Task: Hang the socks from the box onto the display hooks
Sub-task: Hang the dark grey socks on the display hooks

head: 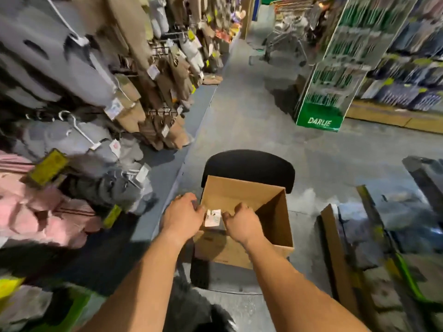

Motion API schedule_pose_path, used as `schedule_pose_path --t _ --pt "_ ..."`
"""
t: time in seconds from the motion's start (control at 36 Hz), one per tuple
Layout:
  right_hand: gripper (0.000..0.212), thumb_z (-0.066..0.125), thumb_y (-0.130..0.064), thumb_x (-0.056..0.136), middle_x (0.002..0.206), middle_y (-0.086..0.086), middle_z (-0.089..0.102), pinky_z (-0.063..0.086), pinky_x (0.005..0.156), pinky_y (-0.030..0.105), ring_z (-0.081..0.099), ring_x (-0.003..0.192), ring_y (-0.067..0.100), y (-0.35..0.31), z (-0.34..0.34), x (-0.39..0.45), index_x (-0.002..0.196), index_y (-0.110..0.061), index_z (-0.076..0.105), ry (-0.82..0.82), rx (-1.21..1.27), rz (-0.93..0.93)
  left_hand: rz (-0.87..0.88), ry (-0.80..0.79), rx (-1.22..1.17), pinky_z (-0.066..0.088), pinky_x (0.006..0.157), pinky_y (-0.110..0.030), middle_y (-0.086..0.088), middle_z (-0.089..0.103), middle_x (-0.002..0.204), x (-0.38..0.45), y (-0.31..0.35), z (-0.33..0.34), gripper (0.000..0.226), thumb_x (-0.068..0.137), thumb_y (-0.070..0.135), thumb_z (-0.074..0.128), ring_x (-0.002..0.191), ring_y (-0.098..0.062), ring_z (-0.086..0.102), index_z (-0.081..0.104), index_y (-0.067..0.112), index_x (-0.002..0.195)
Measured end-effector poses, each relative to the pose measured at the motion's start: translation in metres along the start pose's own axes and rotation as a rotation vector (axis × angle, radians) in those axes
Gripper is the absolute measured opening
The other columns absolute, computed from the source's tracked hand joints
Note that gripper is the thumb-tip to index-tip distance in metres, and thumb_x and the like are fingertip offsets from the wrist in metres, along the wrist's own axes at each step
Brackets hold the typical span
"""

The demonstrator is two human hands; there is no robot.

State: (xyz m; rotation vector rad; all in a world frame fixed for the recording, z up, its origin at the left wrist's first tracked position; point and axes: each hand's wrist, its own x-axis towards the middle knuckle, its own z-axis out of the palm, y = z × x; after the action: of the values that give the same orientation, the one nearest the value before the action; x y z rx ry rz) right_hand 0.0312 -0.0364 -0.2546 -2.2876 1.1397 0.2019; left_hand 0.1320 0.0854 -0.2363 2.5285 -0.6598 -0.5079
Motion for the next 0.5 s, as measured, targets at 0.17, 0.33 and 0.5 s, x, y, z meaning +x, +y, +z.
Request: schedule_pose_path --t 0.17,0.33,0.5 --pt "0.036 0.042 -0.033 0.104 0.130 0.009 0.058 0.045 0.100 0.037 0.055 0.121 0.029 0.023 0.068 0.116 0.129 -0.015 0.059 -0.279 -0.277 -0.045 -0.086 -0.005 -0.029 0.046 0.101 -0.043 -0.006 0.062 0.132 0.082 -0.024 0.077 0.041 0.098 0.037 0.055 0.127 -0.031 0.053 0.052 0.019 0.135" --pt "0.060 0.056 -0.040 0.095 0.145 0.013 0.043 0.036 0.113 0.043 0.044 0.133 0.032 0.049 0.139 0.203 0.146 -0.012 0.040 -0.507 -0.168 0.101 -0.148 -0.056 -0.014 0.047 0.089 -0.039 -0.010 0.060 0.124 0.127 -0.035 0.130 0.034 0.096 0.032 0.056 0.120 -0.036 0.055 0.054 0.019 0.127" --pt "0.074 0.068 -0.052 0.076 0.127 0.010 0.055 0.050 0.095 0.043 0.058 0.112 0.032 0.079 0.194 0.258 0.138 -0.021 0.044 -0.532 0.139 0.339 -0.175 0.004 -0.106 0.050 0.088 -0.036 -0.005 0.063 0.116 0.159 -0.043 0.147 0.036 0.093 0.036 0.061 0.106 -0.030 0.062 0.058 0.021 0.125"
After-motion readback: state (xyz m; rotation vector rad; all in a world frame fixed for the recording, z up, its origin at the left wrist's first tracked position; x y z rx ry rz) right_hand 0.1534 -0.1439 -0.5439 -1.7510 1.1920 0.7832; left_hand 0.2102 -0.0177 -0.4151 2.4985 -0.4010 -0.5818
